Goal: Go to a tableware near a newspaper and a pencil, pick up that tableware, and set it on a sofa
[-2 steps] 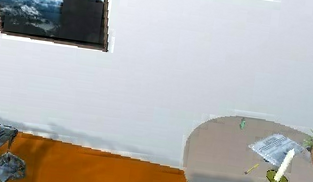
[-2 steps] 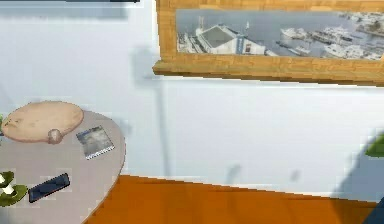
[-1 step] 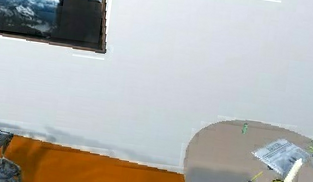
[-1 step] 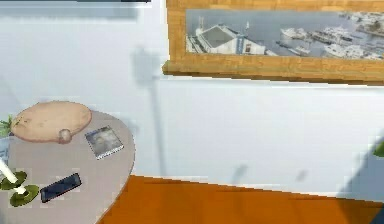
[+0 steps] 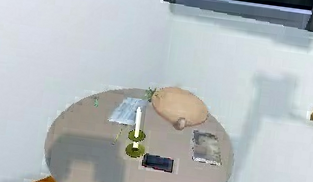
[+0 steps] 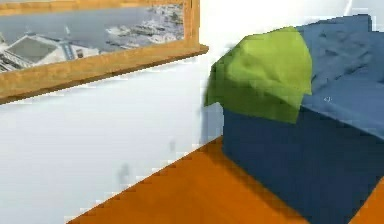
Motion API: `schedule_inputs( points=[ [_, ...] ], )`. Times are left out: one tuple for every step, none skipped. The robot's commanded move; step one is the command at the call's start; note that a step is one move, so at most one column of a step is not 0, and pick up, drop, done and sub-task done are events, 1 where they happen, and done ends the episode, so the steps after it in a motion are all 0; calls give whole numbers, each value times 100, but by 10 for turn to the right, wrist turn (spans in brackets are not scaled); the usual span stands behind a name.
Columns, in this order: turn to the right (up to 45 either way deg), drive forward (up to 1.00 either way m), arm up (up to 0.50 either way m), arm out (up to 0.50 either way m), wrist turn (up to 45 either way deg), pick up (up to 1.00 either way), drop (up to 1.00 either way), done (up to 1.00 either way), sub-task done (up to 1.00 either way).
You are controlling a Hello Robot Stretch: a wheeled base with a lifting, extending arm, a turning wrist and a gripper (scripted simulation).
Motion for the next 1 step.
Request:
schedule_inputs(
  points=[
    [450, 0, 0, 0, 0, 0, 0, 0, 0]
  ],
)
